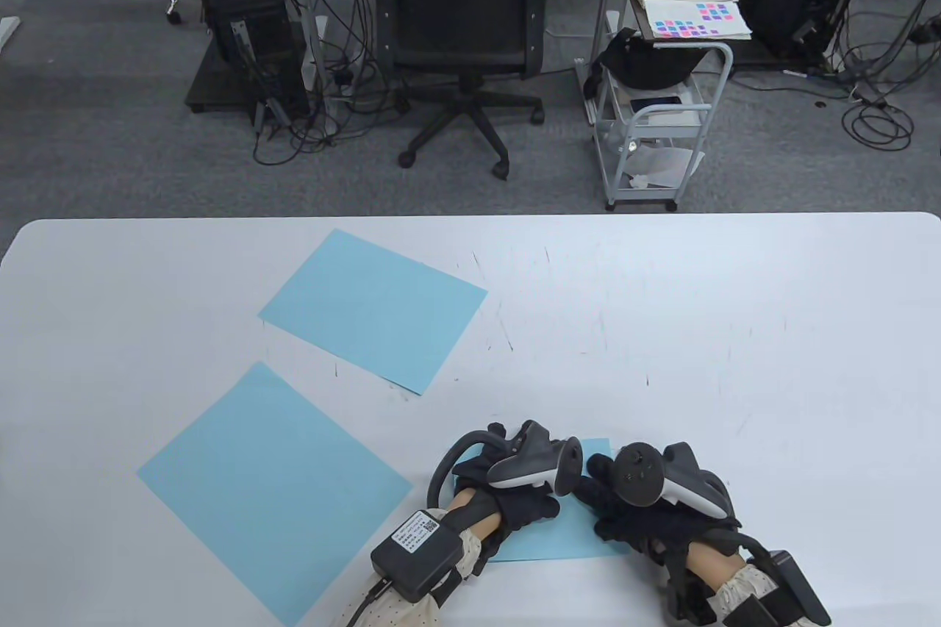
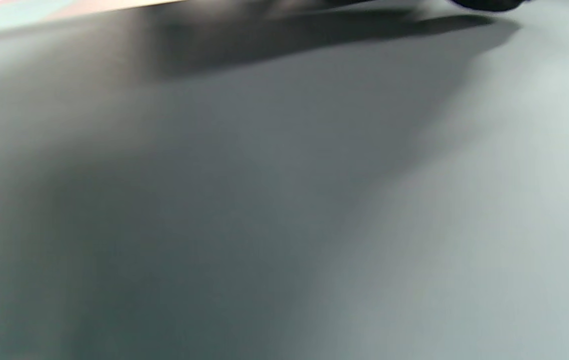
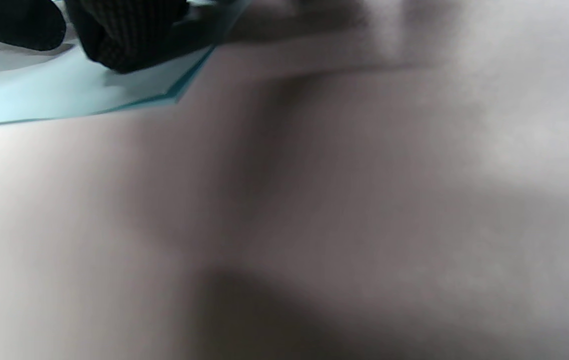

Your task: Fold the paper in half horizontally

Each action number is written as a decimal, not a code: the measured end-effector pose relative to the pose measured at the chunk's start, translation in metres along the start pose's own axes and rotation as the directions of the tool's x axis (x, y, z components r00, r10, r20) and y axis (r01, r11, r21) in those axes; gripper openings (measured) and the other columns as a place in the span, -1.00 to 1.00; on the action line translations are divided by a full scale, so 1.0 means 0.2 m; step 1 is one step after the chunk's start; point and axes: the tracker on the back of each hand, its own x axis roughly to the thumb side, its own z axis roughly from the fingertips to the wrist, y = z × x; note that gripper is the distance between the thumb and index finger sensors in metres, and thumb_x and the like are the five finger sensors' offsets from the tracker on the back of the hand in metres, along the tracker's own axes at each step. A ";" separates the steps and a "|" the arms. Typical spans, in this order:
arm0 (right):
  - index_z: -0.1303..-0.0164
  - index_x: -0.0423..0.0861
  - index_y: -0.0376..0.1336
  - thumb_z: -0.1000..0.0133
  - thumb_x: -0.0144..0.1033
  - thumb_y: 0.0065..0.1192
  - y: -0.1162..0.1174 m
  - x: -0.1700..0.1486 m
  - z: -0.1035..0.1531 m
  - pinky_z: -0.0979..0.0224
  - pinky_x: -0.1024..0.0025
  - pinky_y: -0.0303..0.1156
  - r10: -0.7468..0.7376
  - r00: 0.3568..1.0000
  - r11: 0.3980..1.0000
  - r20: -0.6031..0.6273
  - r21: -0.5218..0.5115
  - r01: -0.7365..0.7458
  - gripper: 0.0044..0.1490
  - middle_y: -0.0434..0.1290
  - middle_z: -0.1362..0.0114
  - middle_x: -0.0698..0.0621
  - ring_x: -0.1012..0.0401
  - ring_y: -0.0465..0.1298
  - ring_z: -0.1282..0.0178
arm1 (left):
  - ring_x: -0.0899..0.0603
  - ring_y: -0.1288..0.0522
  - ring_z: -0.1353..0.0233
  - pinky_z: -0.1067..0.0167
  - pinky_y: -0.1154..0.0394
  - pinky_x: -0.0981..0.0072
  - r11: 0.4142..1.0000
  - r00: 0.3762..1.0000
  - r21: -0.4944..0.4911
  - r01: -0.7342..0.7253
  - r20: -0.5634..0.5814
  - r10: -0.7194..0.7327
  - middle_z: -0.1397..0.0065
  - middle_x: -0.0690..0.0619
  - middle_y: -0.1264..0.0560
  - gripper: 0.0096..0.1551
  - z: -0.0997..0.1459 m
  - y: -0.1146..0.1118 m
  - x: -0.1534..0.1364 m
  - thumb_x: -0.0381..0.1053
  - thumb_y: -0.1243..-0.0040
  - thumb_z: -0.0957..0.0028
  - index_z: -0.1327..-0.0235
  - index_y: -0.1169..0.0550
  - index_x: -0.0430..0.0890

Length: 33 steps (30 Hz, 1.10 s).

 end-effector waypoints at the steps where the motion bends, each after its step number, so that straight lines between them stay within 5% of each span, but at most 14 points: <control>1: -0.46 0.46 -0.06 -0.06 -0.02 0.16 0.00 0.00 0.00 -0.56 -0.28 -0.55 0.002 1.000 1.000 -0.001 0.000 -0.002 -0.21 -0.25 -0.71 0.40 0.07 -0.41 -0.72 | 0.13 0.17 -0.77 -0.74 0.06 -0.06 1.000 1.000 0.001 -0.002 -0.002 0.002 -0.65 0.64 0.07 -0.24 0.00 0.00 -0.01 0.39 0.00 0.16 -0.35 -0.06 0.64; 33: -0.45 0.49 -0.07 -0.05 -0.01 0.15 0.00 -0.01 0.00 -0.56 -0.27 -0.55 -0.005 1.000 1.000 -0.010 0.000 0.005 -0.21 -0.26 -0.70 0.43 0.08 -0.42 -0.72 | 0.13 0.12 -0.77 -0.73 0.03 -0.04 0.995 0.978 -0.032 -0.091 -0.189 0.084 -0.63 0.69 0.07 -0.27 0.18 -0.17 -0.43 0.40 0.00 0.16 -0.30 -0.06 0.69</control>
